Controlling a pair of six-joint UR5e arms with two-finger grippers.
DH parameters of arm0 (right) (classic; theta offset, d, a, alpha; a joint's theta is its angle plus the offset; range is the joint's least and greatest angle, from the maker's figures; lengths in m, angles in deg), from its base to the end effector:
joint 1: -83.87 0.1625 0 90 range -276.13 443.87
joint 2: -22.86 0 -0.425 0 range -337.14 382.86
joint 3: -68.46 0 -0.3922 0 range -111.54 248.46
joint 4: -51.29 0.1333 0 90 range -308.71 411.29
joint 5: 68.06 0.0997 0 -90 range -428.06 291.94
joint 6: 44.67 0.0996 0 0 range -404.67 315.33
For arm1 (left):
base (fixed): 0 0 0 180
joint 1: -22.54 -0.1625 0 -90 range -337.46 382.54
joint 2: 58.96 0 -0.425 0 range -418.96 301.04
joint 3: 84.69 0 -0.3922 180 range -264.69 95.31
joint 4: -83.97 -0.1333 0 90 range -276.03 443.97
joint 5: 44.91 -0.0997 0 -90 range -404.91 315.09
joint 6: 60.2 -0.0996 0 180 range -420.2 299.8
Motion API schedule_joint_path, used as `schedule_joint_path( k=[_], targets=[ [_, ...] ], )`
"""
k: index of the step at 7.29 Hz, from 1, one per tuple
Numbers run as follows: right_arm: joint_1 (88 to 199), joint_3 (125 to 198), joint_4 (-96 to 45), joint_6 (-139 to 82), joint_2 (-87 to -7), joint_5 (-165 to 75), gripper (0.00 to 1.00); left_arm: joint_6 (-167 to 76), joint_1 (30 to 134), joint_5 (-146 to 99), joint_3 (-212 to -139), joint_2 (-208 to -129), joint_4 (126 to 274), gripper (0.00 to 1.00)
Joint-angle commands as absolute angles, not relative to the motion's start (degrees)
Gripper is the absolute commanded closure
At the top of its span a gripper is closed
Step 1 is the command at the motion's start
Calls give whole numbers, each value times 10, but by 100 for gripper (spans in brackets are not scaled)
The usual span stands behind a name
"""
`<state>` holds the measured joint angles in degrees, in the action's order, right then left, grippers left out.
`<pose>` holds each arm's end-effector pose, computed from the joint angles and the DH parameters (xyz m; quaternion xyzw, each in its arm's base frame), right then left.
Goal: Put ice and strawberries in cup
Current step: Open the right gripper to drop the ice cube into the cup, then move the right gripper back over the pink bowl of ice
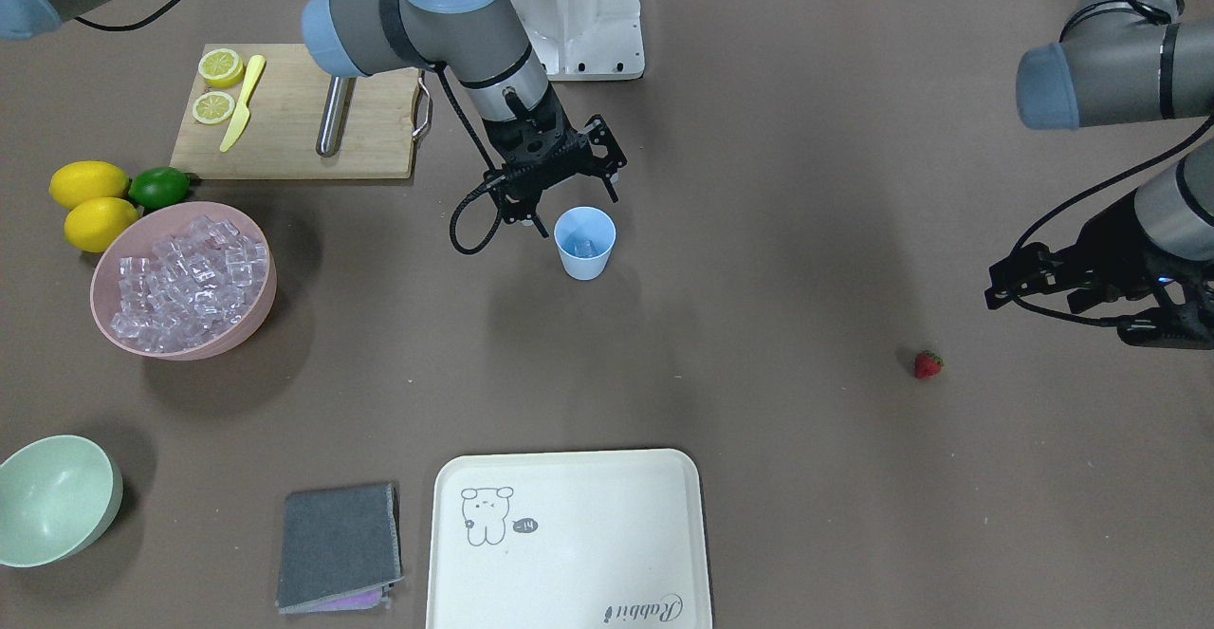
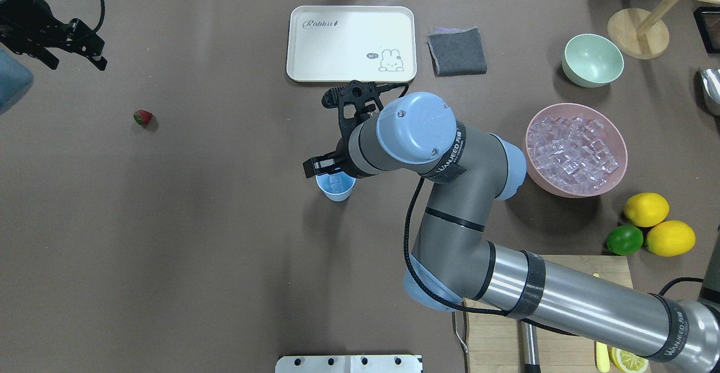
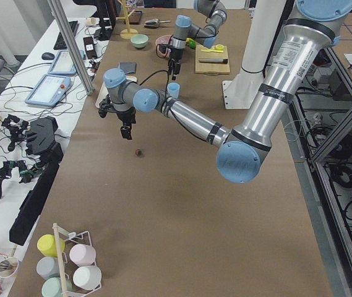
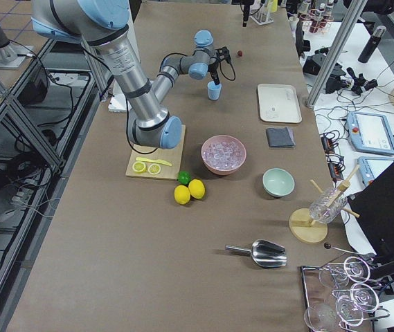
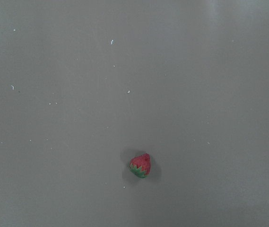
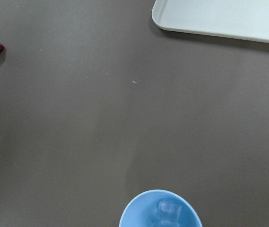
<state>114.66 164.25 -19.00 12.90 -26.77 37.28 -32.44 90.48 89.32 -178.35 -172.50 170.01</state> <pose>-0.5254 -0.4376 0.1517 0.1870 -0.5176 -0.0845 0.8307 0.1806 -0.6156 0.3991 0.0139 0.4130 0.0306 0.9101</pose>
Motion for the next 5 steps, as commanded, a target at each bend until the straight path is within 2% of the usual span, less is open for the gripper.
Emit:
schedule_joint_path(
  k=[1, 4, 5],
  targets=[
    [1214, 1687, -190, 80, -320, 451, 1, -323, 905, 894, -1791, -1724, 1700, 2],
    [1272, 1726, -189, 32, -377, 487, 0, -324, 906, 892, -1800, -1724, 1699, 2],
    [1297, 1752, -189, 30, -418, 510, 0, -324, 907, 892, -1802, -1724, 1698, 2]
  ],
)
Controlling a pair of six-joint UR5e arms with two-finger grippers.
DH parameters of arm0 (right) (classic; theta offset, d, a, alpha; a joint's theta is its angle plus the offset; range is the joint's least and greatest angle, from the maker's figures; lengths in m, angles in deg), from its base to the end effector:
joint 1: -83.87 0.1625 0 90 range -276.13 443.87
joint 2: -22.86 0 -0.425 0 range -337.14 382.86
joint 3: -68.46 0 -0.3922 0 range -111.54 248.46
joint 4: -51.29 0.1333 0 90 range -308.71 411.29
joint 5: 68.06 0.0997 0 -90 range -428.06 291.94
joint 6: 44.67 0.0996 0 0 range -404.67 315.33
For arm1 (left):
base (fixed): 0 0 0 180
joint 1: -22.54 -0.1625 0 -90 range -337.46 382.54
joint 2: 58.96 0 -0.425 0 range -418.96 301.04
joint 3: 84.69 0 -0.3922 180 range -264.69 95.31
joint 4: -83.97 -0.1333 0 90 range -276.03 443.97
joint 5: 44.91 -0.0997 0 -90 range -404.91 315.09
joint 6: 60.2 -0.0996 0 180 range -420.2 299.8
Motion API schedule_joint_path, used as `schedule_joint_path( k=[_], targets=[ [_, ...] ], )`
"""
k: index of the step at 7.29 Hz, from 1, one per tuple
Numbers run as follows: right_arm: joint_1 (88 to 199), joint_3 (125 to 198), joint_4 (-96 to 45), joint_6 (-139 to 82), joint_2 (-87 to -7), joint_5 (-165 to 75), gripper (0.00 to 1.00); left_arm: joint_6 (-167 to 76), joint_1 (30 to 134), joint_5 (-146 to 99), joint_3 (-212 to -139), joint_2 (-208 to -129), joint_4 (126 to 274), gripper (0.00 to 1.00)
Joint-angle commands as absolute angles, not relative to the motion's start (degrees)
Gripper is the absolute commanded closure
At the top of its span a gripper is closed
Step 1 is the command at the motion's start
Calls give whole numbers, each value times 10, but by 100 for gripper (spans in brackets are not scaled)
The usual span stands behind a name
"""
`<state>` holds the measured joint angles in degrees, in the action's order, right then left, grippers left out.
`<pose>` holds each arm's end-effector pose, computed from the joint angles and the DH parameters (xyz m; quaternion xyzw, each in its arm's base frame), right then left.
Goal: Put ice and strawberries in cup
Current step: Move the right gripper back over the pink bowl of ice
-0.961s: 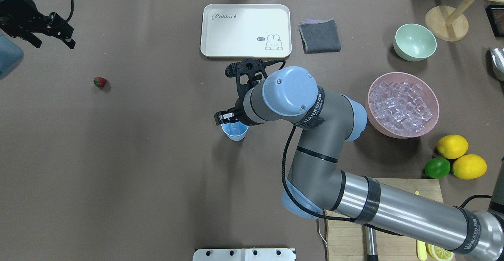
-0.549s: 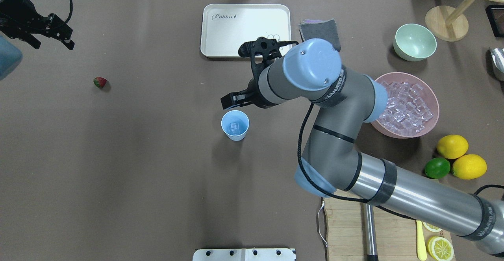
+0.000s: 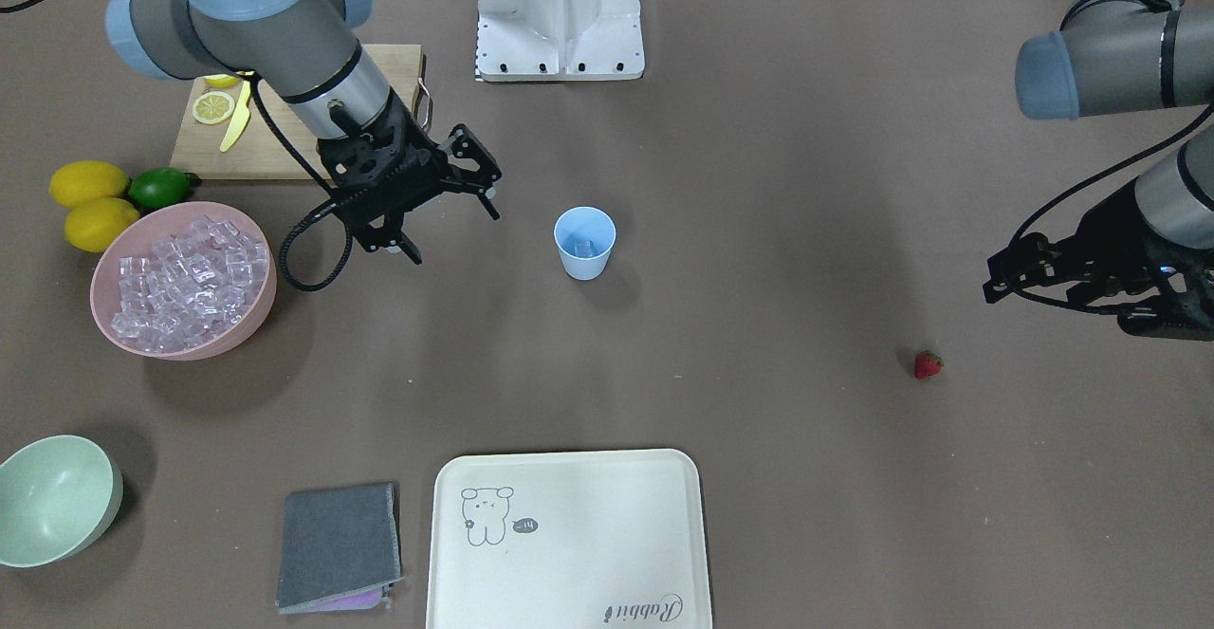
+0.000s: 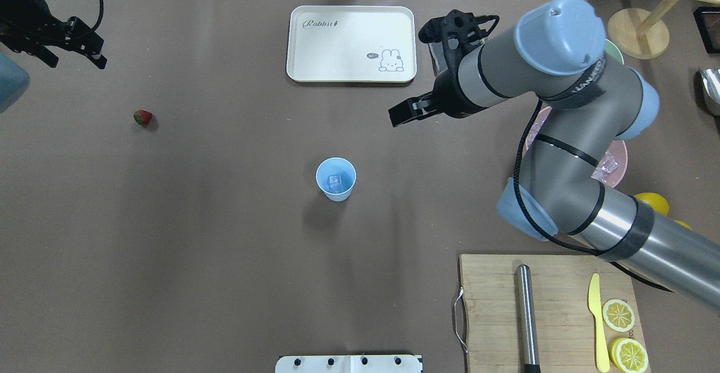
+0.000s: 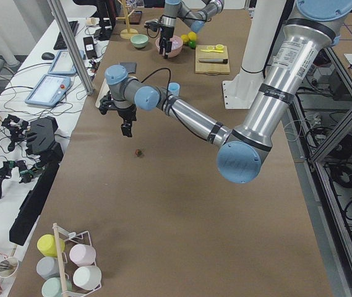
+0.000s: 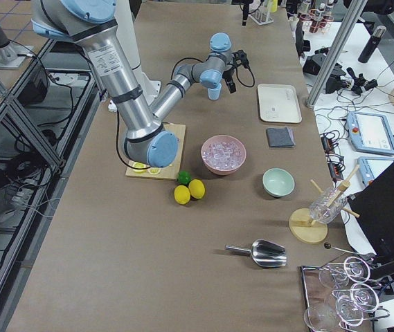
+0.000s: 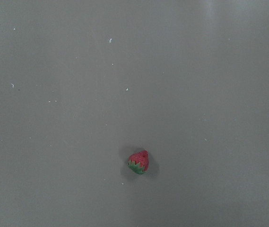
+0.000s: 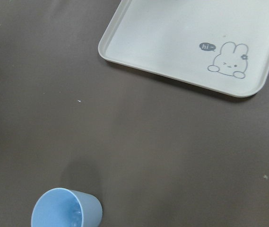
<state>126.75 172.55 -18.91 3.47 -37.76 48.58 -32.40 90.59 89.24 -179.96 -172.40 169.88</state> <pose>-0.3922 -0.4851 0.2140 0.1990 -0.5093 -0.1135 0.8295 0.1775 -0.6114 0.3875 0.0248 0.4162 0.0338 0.9083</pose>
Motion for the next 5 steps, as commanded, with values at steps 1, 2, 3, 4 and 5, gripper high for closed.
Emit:
schedule_joint_path(
  k=[1, 2, 3, 4, 5],
  targets=[
    [1321, 1769, -189, 7, -451, 523, 1, -324, 907, 892, -1803, -1725, 1699, 2],
    [1335, 1780, -189, -17, -483, 524, 1, -325, 907, 891, -1803, -1729, 1699, 2],
    [1342, 1781, -188, -47, -509, 523, 1, -325, 906, 889, -1805, -1732, 1700, 2],
    [1345, 1785, -187, -76, -538, 517, 1, -326, 905, 889, -1803, -1732, 1711, 2],
    [1354, 1788, -188, -90, -558, 522, 1, -325, 901, 889, -1801, -1733, 1722, 2]
  ],
)
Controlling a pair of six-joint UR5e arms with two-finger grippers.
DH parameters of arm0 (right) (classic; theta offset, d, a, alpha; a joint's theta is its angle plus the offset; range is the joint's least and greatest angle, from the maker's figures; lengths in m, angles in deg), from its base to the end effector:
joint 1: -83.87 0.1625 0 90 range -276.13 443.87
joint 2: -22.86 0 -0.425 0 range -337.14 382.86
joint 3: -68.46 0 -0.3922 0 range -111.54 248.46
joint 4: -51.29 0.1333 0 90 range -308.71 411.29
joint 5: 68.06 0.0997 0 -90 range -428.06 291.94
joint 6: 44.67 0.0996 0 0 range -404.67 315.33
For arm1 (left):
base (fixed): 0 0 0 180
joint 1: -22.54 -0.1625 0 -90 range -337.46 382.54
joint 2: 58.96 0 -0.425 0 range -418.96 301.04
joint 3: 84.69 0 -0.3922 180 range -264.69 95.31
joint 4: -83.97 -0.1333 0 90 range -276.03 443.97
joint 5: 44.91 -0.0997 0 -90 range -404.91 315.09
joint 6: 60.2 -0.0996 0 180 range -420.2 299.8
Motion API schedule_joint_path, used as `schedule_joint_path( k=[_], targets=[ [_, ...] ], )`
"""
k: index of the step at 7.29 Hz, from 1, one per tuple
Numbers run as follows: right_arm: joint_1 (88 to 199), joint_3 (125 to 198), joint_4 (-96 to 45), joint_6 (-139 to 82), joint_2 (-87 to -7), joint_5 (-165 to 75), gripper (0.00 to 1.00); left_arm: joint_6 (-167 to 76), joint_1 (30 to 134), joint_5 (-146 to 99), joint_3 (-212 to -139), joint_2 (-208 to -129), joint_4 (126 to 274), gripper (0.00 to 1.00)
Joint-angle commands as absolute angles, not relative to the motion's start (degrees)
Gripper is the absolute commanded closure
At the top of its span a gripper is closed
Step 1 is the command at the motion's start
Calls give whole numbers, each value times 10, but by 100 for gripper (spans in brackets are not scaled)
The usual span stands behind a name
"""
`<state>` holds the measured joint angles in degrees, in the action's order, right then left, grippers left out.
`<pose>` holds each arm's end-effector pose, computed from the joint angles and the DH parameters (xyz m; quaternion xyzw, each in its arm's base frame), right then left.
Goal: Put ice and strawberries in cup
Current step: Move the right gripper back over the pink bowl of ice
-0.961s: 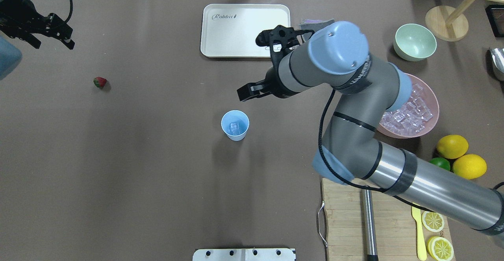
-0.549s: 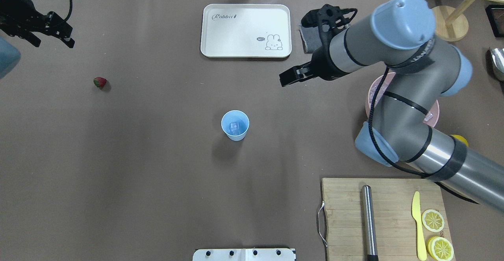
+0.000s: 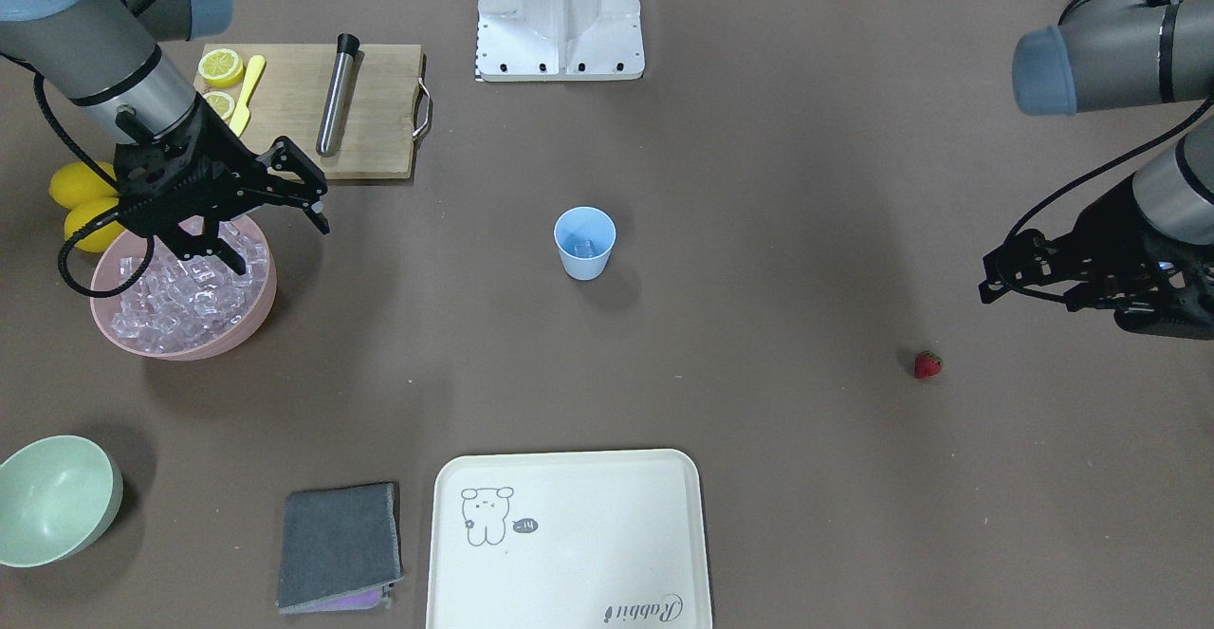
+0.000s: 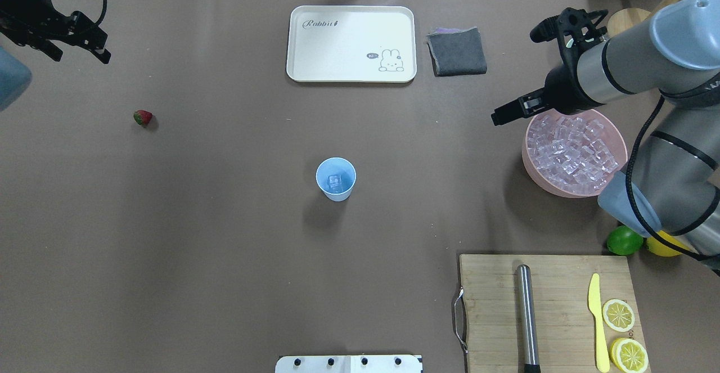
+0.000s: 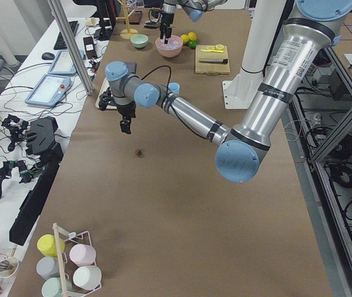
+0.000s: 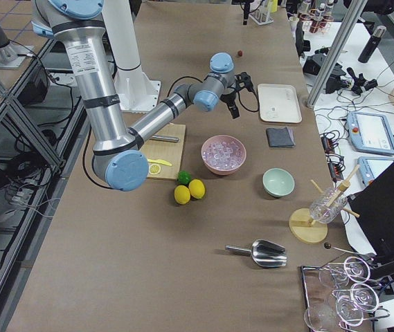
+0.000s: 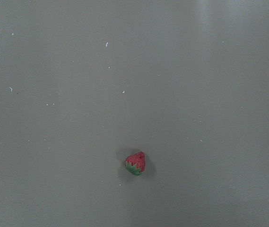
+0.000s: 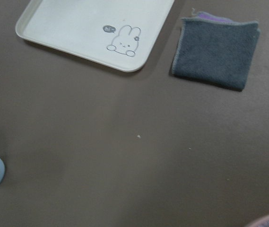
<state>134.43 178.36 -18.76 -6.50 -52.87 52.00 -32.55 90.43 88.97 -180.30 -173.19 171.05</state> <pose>-0.2898 -0.4836 0.3238 0.1977 -0.4553 -0.1275 0.8587 0.1799 -0.6134 0.3738 0.0430 0.4205 0.0433 0.9052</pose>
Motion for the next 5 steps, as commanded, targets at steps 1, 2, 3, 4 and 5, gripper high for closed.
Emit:
schedule_joint_path(
  k=[1, 2, 3, 4, 5],
  targets=[
    [1364, 1782, -188, -133, -575, 521, 1, -325, 893, 889, -1802, -1733, 1722, 2],
    [1380, 1781, -188, -172, -597, 520, 1, -324, 892, 889, -1807, -1733, 1723, 2],
    [1380, 1774, -188, -186, -610, 514, 1, -324, 892, 889, -1809, -1733, 1723, 2],
    [1379, 1760, -188, -188, -610, 510, 1, -326, 892, 889, -1808, -1732, 1723, 2],
    [1378, 1756, -188, -188, -613, 509, 2, -325, 892, 873, -1809, -1733, 1725, 2]
  ],
)
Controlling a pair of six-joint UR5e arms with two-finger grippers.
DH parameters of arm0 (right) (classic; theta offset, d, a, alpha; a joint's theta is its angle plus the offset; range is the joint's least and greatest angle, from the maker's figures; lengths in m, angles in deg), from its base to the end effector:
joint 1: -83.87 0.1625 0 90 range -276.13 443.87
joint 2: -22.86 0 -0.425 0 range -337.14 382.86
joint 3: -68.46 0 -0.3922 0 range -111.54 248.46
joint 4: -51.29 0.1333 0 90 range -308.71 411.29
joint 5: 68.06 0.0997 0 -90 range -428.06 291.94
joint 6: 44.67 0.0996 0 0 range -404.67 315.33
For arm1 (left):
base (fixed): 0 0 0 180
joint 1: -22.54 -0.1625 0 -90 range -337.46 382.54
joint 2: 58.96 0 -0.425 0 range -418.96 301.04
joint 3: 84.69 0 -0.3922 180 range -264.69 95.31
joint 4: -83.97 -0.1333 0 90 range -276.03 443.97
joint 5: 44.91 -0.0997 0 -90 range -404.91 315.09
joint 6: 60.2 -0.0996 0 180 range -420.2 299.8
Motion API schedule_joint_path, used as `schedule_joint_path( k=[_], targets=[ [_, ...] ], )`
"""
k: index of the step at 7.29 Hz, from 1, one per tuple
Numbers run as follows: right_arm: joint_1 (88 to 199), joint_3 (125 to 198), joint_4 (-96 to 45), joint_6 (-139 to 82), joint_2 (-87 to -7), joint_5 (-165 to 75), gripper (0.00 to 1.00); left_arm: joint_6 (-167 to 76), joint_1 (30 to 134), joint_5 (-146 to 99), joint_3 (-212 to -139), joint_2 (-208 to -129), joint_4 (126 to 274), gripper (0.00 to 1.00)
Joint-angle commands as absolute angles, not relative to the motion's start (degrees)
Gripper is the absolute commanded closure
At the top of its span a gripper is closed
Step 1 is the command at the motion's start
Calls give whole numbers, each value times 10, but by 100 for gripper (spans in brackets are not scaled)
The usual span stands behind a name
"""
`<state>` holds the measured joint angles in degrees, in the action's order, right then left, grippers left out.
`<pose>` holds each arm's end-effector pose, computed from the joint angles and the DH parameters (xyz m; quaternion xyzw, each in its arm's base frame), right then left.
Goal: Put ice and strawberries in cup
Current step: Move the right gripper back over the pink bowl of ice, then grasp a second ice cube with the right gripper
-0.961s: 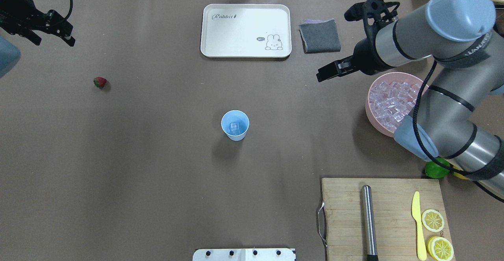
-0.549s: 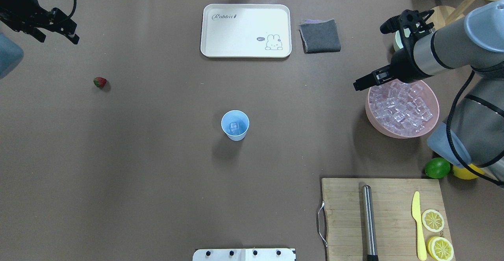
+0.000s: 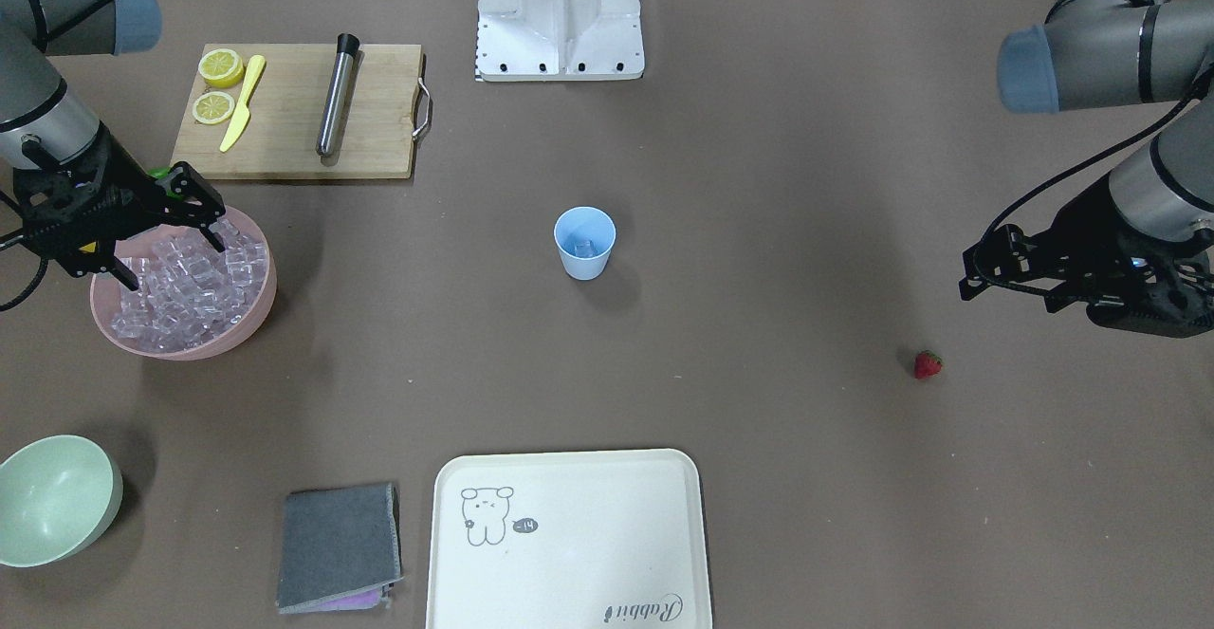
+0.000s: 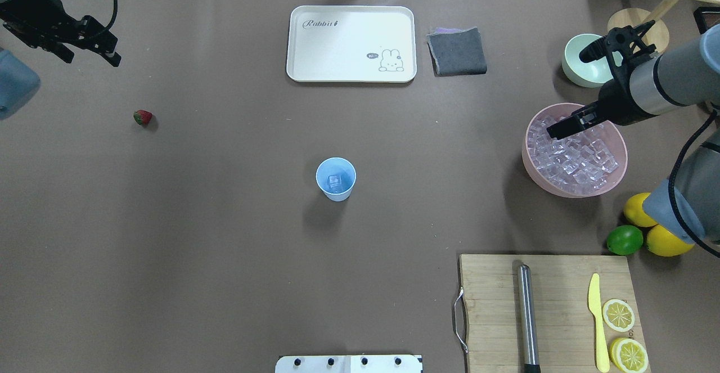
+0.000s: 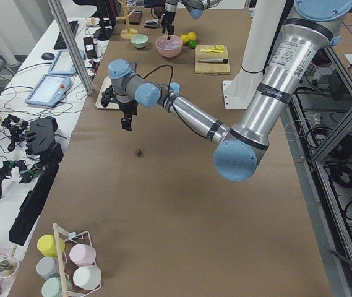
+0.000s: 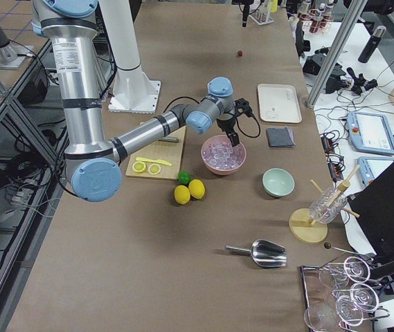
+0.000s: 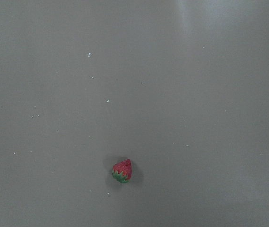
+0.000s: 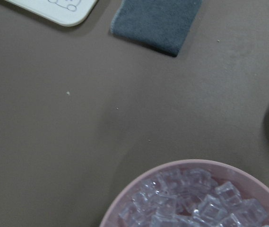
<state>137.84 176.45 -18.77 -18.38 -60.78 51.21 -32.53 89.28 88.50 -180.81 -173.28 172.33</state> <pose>-0.2471 -0.4836 0.4157 0.1910 -0.3890 -0.1710 0.8849 0.1913 -0.6094 0.3665 0.0546 0.4228 0.0573 0.9028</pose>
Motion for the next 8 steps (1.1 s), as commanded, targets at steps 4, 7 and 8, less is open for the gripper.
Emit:
schedule_joint_path(
  k=[4, 7, 8],
  targets=[
    [1349, 1740, -190, -200, -628, 487, 12, -324, 897, 829, -1809, -1732, 1746, 2],
    [1318, 1740, -192, -194, -636, 482, 25, -324, 899, 822, -1805, -1732, 1746, 2],
    [1313, 1740, -193, -193, -641, 482, 25, -323, 899, 804, -1804, -1732, 1747, 2]
  ],
)
